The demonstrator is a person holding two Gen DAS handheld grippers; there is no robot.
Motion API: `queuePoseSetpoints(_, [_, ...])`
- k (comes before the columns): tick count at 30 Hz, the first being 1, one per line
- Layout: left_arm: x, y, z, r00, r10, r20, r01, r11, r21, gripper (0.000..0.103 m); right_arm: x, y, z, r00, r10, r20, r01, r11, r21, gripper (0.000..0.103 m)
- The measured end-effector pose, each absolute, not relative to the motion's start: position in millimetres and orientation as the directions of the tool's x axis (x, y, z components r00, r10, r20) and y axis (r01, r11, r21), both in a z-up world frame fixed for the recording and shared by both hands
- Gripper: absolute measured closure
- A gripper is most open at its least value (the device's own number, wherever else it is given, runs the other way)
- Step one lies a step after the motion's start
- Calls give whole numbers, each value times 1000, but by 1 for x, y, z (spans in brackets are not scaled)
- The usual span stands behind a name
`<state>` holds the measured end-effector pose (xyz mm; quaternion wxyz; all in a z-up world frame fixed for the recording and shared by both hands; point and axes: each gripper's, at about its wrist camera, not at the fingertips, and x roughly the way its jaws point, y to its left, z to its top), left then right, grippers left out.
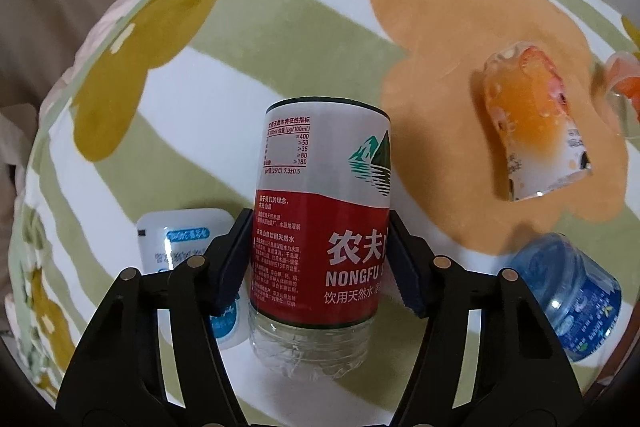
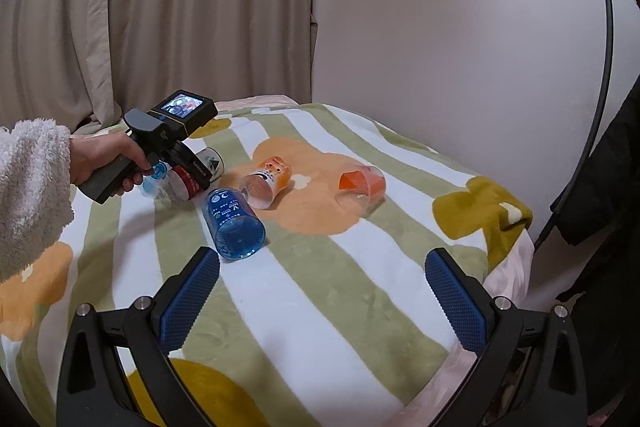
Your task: Flip cup upside down
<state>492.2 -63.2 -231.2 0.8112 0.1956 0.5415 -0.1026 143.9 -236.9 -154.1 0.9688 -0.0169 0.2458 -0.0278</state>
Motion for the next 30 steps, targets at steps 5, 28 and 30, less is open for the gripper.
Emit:
queuePoseSetpoints(5, [475,-58,-200,441,16,-897,387,899,206,43,142,-235,-148,884,-51,-465,40,999,-32,0])
queuePoseSetpoints(28, [232,-136,-232,300,-165,-939,666,742,83,43,71,-233,-126,867,-5,-499,4,1000,-4,0])
queuePoseSetpoints(30, [229,-140,-233,314,-168,-935,670,736,92,43,69,-235,-128,863,-8,-505,0,1000,-17,0])
